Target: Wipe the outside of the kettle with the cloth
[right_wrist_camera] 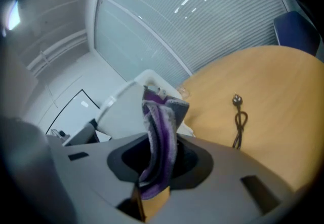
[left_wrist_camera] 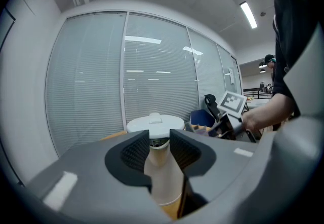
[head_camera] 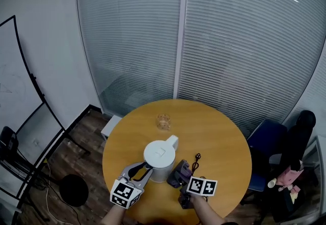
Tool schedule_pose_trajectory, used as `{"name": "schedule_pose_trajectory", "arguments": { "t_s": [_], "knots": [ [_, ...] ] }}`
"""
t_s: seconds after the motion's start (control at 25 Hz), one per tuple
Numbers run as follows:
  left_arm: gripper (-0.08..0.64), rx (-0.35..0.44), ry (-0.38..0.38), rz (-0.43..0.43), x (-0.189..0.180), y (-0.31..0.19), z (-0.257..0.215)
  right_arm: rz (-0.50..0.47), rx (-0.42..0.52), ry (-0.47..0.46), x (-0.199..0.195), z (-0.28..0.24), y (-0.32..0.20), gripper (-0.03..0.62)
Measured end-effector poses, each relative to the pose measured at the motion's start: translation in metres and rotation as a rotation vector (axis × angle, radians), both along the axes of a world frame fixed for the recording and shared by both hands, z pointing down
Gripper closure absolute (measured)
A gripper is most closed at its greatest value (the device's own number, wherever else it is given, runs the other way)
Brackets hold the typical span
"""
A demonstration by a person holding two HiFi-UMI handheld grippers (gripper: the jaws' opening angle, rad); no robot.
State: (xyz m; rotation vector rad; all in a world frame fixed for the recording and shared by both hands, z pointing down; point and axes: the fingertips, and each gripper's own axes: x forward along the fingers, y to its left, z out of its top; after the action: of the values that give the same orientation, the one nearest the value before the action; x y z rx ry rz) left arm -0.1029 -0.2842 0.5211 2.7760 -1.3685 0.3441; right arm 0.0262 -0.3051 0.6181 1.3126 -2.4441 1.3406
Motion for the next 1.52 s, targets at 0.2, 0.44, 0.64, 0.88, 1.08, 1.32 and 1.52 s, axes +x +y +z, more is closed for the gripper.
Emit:
{"name": "schedule_pose_trajectory", "arguments": {
  "t_s": [0.2,0.44,0.64,0.88,1.08,1.32,1.52],
  "knots": [
    [0.43,0.001,0.015,0.001,0.001,-0.002,0.002,-0.061,0.238,0.041,0.007,-0.088,-0.024,0.495],
    [0.43,0.002,0.031,0.002,0.003,-0.001,0.001,-0.099,0.325,0.144,0.007,-0.11,-0.047,0.495],
    [0.43,0.004,0.04,-0.01,-0.002,-0.002,0.003,-0.165,0.294,0.178,-0.002,-0.091,-0.056,0.495],
    [0.431,-0.004,0.055,-0.019,-0.002,-0.002,0.001,-0.202,0.19,0.2,-0.005,-0.04,-0.068,0.495],
    [0.431,0.001,0.073,-0.039,-0.002,-0.003,-0.004,-0.195,0.053,0.228,-0.002,0.021,-0.073,0.495],
    [0.436,-0.005,0.094,-0.046,-0.001,-0.002,-0.002,-0.193,-0.114,0.205,0.001,0.088,-0.07,0.495],
    [0.456,-0.012,0.108,-0.055,-0.004,-0.002,-0.003,-0.186,-0.169,0.236,0.0,0.116,-0.059,0.495]
  ]
}}
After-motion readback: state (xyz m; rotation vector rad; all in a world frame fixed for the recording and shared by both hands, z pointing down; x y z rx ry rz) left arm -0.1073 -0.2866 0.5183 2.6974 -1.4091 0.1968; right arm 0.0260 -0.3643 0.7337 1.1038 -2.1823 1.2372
